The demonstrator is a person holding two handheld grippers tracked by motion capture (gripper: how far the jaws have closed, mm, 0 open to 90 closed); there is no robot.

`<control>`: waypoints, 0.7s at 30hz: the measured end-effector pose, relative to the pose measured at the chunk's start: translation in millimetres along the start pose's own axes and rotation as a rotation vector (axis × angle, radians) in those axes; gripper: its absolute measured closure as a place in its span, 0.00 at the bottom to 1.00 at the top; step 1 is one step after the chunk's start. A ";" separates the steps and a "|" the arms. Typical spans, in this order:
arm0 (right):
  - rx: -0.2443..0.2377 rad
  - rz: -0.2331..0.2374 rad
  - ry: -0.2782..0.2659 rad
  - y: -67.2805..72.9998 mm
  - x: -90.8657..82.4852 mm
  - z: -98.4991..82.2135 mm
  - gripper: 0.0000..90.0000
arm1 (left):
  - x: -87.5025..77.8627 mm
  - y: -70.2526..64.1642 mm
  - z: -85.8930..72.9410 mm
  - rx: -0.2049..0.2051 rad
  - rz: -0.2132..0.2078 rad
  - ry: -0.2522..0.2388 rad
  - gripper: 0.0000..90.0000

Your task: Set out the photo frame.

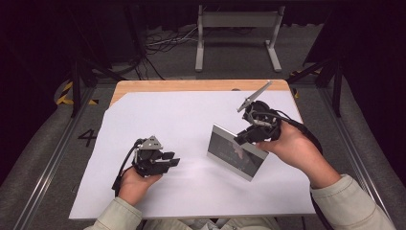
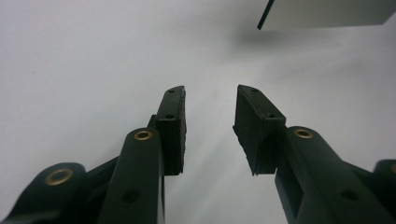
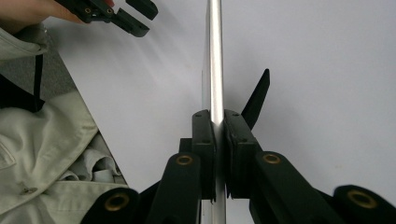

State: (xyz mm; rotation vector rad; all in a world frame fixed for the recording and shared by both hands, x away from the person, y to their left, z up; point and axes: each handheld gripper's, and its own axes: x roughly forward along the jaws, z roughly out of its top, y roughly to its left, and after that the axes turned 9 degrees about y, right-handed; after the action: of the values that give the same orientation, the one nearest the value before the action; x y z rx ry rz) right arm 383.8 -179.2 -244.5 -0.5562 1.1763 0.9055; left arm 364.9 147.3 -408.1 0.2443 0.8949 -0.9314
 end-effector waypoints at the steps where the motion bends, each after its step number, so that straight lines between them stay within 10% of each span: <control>1: -0.011 0.000 0.002 -1.3 -0.4 1.9 0.94 | -0.8 1.0 -0.9 -0.004 0.001 0.000 0.71; 21: -0.255 -0.010 0.036 -15.8 4.1 44.7 0.94 | -4.9 3.0 -7.4 -0.024 0.008 -0.005 0.71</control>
State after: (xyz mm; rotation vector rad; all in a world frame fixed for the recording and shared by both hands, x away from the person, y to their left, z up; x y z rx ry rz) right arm 421.5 -151.5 -235.4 -0.7860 1.0958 1.0483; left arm 361.6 156.0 -409.6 0.2248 0.8997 -0.9125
